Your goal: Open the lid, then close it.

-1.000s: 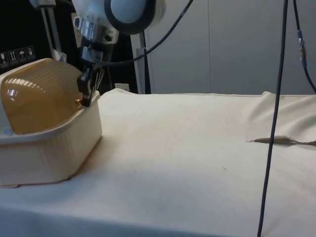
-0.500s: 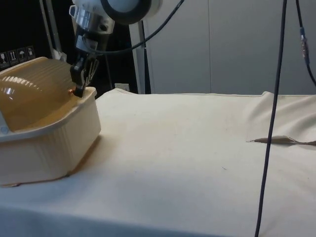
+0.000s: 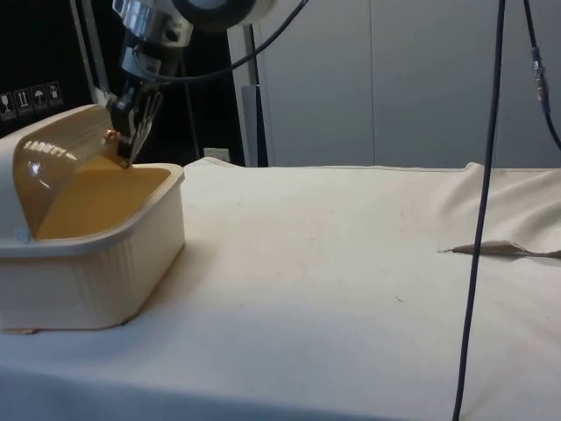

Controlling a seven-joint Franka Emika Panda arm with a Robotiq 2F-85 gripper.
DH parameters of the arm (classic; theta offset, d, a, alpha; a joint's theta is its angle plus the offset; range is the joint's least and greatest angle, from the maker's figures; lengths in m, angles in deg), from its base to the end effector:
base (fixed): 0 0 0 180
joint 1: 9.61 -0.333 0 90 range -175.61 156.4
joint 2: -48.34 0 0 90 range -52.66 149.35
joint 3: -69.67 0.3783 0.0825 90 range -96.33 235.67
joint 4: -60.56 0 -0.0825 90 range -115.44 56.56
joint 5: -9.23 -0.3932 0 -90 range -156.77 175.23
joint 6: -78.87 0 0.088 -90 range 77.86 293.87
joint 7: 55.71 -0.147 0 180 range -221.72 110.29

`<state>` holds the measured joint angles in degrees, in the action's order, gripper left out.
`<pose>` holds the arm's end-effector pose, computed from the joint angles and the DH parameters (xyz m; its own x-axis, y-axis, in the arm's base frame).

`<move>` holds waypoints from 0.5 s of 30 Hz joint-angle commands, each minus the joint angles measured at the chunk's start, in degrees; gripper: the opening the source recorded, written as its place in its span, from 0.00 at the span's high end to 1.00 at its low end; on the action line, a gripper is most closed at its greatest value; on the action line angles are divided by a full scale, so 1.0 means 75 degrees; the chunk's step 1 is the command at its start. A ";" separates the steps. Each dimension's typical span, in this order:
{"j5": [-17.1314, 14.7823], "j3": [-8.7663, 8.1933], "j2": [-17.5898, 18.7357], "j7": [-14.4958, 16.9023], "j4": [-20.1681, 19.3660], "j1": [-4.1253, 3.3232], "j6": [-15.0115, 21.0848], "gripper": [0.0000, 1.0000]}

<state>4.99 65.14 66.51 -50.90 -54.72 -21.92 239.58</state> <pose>0.6776 0.0935 0.3664 0.8757 0.1488 0.4594 0.1627 -0.9866 0.0094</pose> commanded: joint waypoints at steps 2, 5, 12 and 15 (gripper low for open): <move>0.0023 -0.0023 0.0023 -0.0023 0.0092 -0.0008 -0.0023 1.00; 0.0000 -0.0008 0.0000 0.0000 0.0084 0.0000 0.0000 1.00; 0.0023 -0.0069 0.0145 -0.0046 0.0481 -0.0008 0.0000 1.00; 0.0023 -0.0076 0.0168 -0.0046 0.0550 -0.0008 0.0008 1.00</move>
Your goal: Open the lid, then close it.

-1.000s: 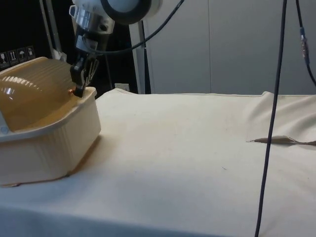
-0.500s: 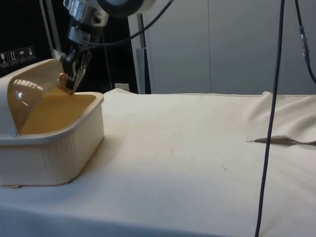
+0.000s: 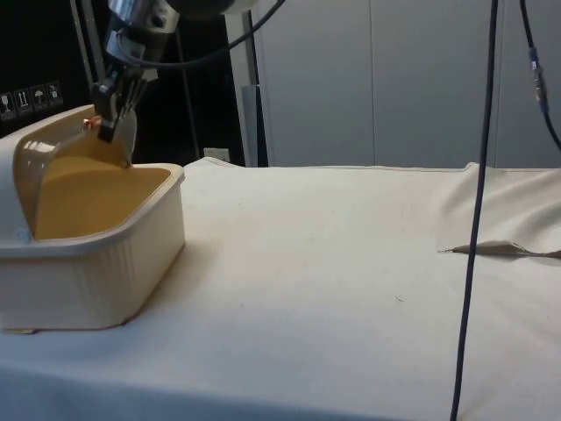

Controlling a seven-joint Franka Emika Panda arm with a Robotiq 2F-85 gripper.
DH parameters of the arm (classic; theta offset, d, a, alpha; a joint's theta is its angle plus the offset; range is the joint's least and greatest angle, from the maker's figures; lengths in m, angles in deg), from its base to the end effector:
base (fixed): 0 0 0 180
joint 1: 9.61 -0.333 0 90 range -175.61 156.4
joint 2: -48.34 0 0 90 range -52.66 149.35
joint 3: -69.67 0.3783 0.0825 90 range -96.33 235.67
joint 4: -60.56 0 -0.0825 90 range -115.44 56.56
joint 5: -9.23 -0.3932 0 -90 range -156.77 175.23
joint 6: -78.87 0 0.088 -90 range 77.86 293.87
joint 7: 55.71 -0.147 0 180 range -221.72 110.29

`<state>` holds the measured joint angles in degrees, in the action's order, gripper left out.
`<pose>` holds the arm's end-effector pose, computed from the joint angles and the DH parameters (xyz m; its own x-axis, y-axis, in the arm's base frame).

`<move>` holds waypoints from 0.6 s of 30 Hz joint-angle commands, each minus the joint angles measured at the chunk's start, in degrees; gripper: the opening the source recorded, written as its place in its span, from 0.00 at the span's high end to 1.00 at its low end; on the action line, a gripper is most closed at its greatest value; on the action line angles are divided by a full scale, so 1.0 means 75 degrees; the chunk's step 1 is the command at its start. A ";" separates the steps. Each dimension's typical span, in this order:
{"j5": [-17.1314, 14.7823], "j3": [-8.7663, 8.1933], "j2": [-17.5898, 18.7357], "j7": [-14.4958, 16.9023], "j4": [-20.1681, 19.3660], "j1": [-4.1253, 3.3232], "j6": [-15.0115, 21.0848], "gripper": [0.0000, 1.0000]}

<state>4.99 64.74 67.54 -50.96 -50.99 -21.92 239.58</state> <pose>0.6975 0.0927 0.3863 0.8538 0.1422 0.5008 0.1564 -0.9876 0.0137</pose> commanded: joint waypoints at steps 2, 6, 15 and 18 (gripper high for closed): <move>0.0023 -0.0031 0.0053 -0.0046 0.0122 -0.0008 0.0015 1.00; 0.0023 -0.0053 0.0099 -0.0053 0.0275 -0.0008 0.0023 1.00; 0.0046 -0.0092 0.0008 -0.0046 0.0481 -0.0015 -0.0145 1.00; 0.0053 -0.0099 -0.0038 -0.0046 0.0519 -0.0023 -0.0206 1.00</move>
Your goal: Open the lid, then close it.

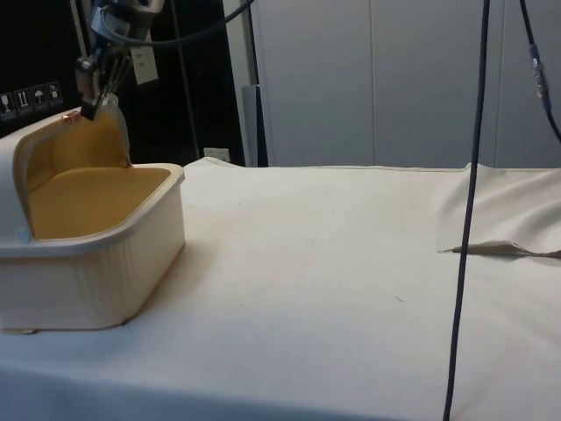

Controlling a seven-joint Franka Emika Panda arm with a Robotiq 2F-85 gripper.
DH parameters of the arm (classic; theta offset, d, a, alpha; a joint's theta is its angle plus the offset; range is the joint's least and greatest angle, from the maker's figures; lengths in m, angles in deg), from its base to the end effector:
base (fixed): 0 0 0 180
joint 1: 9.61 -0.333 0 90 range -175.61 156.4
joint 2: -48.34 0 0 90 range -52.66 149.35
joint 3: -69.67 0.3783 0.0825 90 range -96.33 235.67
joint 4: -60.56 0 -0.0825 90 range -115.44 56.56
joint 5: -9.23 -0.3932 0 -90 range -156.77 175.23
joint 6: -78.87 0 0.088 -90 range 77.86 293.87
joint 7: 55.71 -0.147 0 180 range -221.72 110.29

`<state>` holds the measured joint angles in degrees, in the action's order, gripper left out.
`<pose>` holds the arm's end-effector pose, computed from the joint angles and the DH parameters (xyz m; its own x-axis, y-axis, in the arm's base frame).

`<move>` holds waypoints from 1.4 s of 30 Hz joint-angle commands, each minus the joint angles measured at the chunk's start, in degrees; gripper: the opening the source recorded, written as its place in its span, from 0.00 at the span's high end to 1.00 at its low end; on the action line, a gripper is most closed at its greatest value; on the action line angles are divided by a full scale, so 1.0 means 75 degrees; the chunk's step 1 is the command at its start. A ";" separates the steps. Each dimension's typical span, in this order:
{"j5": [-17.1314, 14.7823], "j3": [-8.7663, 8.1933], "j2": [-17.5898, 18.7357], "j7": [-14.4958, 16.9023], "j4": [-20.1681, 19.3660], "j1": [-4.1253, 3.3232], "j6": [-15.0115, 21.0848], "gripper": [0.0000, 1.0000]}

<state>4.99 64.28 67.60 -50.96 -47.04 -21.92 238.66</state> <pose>0.7146 0.0908 0.4185 0.8274 0.1354 0.5451 0.1506 -0.9884 0.0169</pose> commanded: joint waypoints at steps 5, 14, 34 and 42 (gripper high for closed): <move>0.0069 -0.0046 -0.0191 -0.0031 0.0107 -0.0015 -0.0328 1.00; 0.0084 -0.0053 -0.0367 -0.0015 0.0321 -0.0015 -0.0657 1.00; 0.0092 -0.0076 -0.0512 0.0023 0.1070 -0.0008 -0.1528 1.00; 0.0046 -0.0076 -0.0489 0.0031 0.1444 0.0008 -0.2070 1.00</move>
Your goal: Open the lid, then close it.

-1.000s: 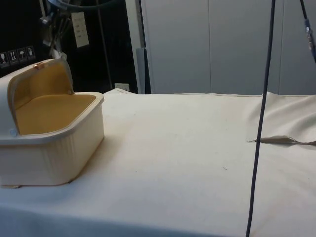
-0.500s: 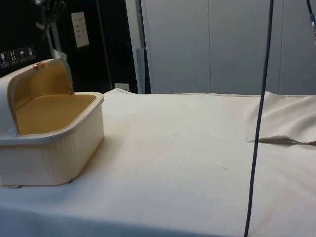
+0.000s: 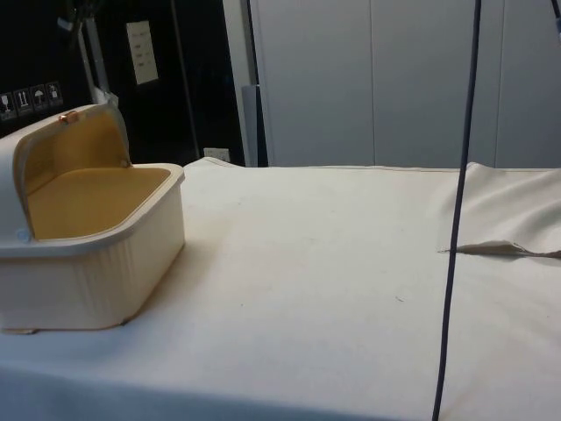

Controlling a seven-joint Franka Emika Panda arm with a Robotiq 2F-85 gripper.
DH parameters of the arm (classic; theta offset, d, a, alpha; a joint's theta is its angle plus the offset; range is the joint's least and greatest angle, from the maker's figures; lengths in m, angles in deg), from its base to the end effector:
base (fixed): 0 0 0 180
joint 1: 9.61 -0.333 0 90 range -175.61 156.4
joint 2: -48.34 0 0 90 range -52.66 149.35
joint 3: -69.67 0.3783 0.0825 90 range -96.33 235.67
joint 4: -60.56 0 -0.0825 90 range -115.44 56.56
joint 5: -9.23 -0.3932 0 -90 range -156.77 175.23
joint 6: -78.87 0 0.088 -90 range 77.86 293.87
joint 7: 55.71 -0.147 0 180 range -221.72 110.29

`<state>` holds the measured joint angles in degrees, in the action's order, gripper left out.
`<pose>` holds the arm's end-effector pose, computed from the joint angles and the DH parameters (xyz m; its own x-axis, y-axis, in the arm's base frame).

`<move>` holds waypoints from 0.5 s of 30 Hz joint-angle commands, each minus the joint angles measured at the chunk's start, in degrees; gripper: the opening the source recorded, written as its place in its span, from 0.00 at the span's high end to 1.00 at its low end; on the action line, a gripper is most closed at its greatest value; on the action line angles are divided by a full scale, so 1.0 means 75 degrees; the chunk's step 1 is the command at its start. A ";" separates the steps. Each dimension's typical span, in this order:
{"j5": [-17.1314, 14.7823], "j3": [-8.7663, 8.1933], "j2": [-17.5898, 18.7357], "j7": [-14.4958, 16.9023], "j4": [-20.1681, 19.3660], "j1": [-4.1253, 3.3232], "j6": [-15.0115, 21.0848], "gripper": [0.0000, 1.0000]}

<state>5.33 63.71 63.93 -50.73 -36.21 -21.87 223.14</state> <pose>0.7229 0.0890 0.5246 0.8357 0.1422 0.5304 0.1609 -0.9869 0.0110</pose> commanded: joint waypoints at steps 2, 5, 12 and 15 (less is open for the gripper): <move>-0.0008 -0.0008 0.0038 -0.0023 0.0153 0.0008 -0.0313 1.00; -0.0015 -0.0008 0.0061 -0.0023 0.0267 0.0008 -0.0550 1.00; -0.0023 -0.0008 0.0107 -0.0031 0.0504 0.0008 -0.1092 1.00; 0.0000 -0.0008 0.0138 -0.0053 0.0573 -0.0015 -0.1230 1.00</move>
<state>5.28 63.65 64.85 -50.84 -32.14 -21.92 214.43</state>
